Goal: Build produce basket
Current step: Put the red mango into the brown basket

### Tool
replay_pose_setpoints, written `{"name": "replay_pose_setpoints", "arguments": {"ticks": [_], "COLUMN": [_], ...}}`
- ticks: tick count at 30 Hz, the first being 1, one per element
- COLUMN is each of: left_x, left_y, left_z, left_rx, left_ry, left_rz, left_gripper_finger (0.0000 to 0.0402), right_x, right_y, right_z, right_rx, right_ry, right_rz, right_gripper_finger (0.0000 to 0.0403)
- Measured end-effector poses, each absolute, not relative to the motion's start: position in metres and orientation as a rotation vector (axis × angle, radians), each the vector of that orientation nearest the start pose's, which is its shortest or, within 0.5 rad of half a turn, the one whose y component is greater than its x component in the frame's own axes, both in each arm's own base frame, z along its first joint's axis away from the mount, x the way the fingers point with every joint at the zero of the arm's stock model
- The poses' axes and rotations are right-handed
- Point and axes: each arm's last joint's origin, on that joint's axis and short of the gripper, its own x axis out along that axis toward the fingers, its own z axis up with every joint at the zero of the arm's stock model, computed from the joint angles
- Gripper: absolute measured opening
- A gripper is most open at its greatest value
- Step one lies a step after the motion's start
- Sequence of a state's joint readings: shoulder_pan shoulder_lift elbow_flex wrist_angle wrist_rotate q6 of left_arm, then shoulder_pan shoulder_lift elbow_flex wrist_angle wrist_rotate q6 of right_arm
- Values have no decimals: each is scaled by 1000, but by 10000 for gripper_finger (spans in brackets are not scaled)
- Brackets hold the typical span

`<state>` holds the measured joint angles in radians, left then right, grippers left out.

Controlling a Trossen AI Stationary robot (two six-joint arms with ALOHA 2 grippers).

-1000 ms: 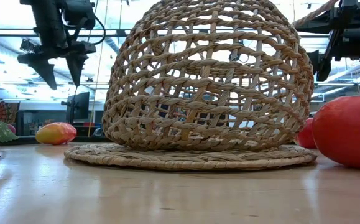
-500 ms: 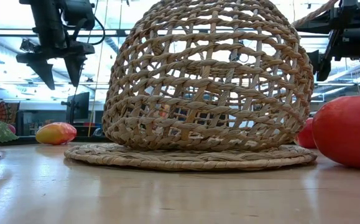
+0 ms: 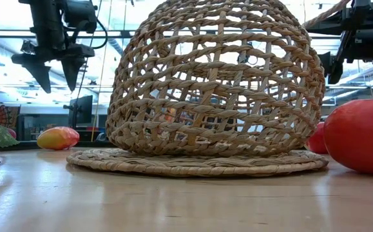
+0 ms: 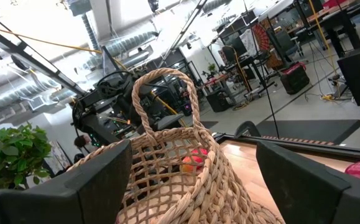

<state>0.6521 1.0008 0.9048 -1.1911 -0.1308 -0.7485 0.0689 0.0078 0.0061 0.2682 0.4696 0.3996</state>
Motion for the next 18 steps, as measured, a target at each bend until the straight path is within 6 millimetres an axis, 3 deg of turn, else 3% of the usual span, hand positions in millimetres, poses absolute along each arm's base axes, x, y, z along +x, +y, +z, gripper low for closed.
{"name": "replay_pose_setpoints", "arguments": {"ticks": [18], "left_x": [121], "left_y": [95], "left_z": [269], "left_rx": [-978], "left_ry": [963], "left_rz": [1166], "left_gripper_finger": [302], "right_x": [92], "right_y": [-7], "right_z": [190], "right_rx": [464], "right_ry": [-336], "right_rz": [-342], "right_gripper_finger": [348]}}
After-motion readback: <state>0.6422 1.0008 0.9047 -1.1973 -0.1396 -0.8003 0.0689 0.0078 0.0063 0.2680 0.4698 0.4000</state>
